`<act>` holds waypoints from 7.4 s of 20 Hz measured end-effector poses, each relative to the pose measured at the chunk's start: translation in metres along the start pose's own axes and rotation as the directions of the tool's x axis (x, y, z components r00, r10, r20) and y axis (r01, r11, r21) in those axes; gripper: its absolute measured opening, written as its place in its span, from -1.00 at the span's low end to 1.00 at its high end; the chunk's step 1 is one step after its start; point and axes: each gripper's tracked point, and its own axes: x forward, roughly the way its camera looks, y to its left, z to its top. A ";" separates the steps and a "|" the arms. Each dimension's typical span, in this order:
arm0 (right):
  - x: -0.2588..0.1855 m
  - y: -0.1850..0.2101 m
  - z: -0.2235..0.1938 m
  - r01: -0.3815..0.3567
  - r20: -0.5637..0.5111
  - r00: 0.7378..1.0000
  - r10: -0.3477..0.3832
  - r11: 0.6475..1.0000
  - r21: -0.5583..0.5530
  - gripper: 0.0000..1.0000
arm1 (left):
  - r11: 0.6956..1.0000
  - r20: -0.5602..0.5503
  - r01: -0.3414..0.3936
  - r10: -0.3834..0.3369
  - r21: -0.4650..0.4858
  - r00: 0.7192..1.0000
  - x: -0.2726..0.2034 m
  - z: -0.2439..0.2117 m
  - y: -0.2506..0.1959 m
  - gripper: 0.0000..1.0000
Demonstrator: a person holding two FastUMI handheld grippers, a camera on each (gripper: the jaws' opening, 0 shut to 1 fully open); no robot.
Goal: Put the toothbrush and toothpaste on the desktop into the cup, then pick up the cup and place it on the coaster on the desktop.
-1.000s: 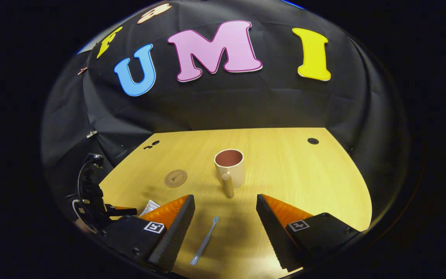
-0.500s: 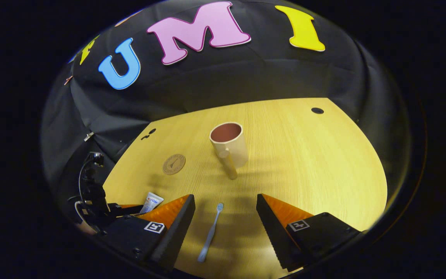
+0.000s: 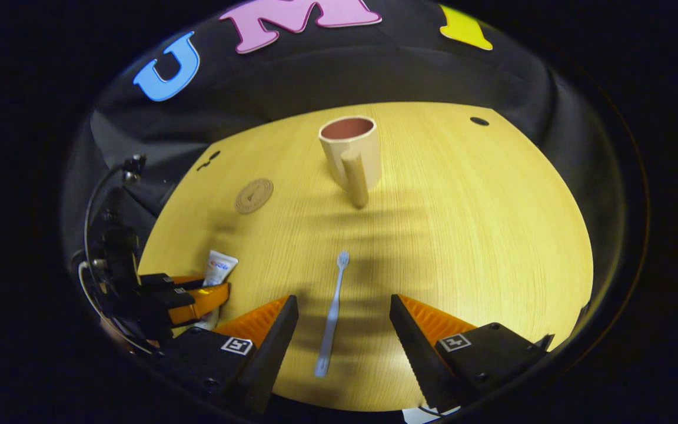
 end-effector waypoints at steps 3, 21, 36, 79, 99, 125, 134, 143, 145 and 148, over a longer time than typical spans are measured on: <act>0.006 0.002 -0.012 0.035 -0.042 0.999 -0.035 0.999 -0.007 0.94 | 0.999 0.034 0.027 -0.026 -0.029 0.999 -0.015 -0.003 0.002 -0.53; 0.041 -0.001 -0.024 0.178 -0.157 0.969 -0.190 0.980 -0.086 0.72 | 0.987 0.098 0.035 -0.020 -0.154 0.995 -0.077 -0.036 0.028 -0.57; 0.036 -0.011 -0.019 0.131 -0.068 0.989 -0.134 0.990 -0.043 -0.85 | 0.988 0.085 0.037 -0.024 -0.153 0.996 -0.076 -0.053 0.021 -0.56; 0.001 -0.128 0.075 -0.073 0.151 0.987 0.055 0.991 0.115 -0.85 | 0.959 0.758 0.249 -0.260 0.132 0.599 0.016 0.361 -0.158 -0.57; -0.024 -0.110 0.161 -0.128 0.343 0.935 0.091 0.988 0.086 -0.85 | 0.986 0.762 0.079 -0.165 0.149 0.626 -0.036 0.277 -0.126 0.99; 0.035 -0.046 0.331 -0.263 0.706 0.691 0.157 0.964 0.043 -0.86 | 0.978 0.629 0.205 -0.186 0.044 0.755 -0.073 0.119 -0.124 0.95; 0.053 -0.032 0.297 -0.264 0.746 0.635 0.202 0.964 -0.036 -0.86 | 0.977 0.642 0.209 -0.143 -0.029 0.753 -0.045 0.141 -0.104 0.95; 0.042 -0.040 0.264 -0.171 0.741 0.650 0.168 0.983 -0.072 -0.08 | 0.974 0.620 0.226 -0.172 -0.008 0.765 -0.043 0.119 -0.106 0.94; 0.038 -0.044 0.255 -0.166 0.712 0.688 0.141 0.986 -0.035 0.36 | 0.973 0.610 0.229 -0.175 -0.011 0.773 -0.045 0.110 -0.103 0.94; 0.030 -0.045 0.243 -0.162 0.666 0.738 0.107 0.987 0.020 0.89 | 0.975 0.604 0.220 -0.164 -0.019 0.780 -0.053 0.101 -0.090 0.94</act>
